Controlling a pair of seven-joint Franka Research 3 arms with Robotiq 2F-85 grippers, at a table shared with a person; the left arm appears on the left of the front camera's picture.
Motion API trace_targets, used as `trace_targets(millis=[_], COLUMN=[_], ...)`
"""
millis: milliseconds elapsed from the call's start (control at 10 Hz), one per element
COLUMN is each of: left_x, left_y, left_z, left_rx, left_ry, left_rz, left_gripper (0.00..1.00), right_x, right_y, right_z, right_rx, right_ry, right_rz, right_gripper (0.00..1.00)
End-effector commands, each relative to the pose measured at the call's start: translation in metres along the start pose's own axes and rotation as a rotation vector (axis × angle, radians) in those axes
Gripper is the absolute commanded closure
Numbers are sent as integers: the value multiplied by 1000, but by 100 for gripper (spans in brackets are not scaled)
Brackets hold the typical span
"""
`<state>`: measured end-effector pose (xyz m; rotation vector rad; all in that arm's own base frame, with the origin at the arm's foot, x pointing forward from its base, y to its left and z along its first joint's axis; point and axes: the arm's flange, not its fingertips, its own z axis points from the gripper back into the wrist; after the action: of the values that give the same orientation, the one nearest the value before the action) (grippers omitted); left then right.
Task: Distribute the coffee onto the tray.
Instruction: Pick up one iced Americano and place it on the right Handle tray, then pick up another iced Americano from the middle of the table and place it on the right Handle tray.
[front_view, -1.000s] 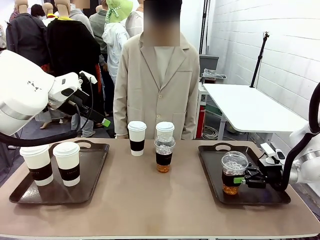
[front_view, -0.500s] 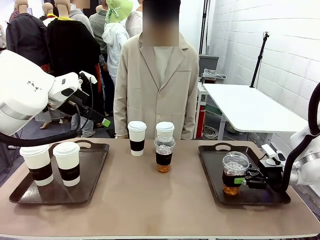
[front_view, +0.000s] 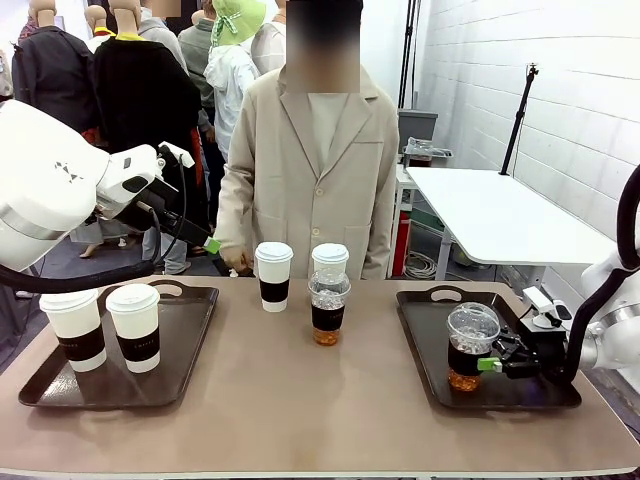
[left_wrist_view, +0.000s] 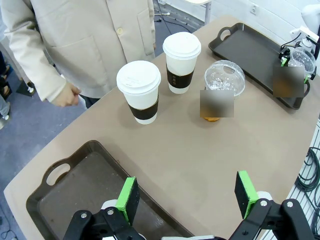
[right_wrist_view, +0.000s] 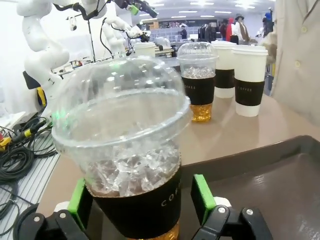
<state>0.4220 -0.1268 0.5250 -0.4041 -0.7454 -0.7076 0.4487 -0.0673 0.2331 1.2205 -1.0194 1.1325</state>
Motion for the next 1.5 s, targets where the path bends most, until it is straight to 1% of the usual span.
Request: trace_targets(millis=[0, 600, 800, 900, 1400], left_x=[0, 0, 0, 0, 0], left_y=[2, 2, 2, 2, 2], left_z=[-1, -1, -1, -1, -1], left_rx=[-17, -17, -17, -17, -17], left_ry=[-8, -8, -8, -8, -8], left_rz=[13, 13, 13, 13, 13], left_gripper=[0, 0, 0, 0, 0], right_x=[9, 7, 7, 3, 3], right_y=[2, 29, 32, 21, 21], right_z=[8, 51, 54, 55, 55], right_rx=[-27, -108, -139, -119, -119], right_ry=[-18, -13, -17, -17, -17], right_rz=[-40, -62, -47, -48, -48], right_gripper=[0, 0, 0, 0, 0])
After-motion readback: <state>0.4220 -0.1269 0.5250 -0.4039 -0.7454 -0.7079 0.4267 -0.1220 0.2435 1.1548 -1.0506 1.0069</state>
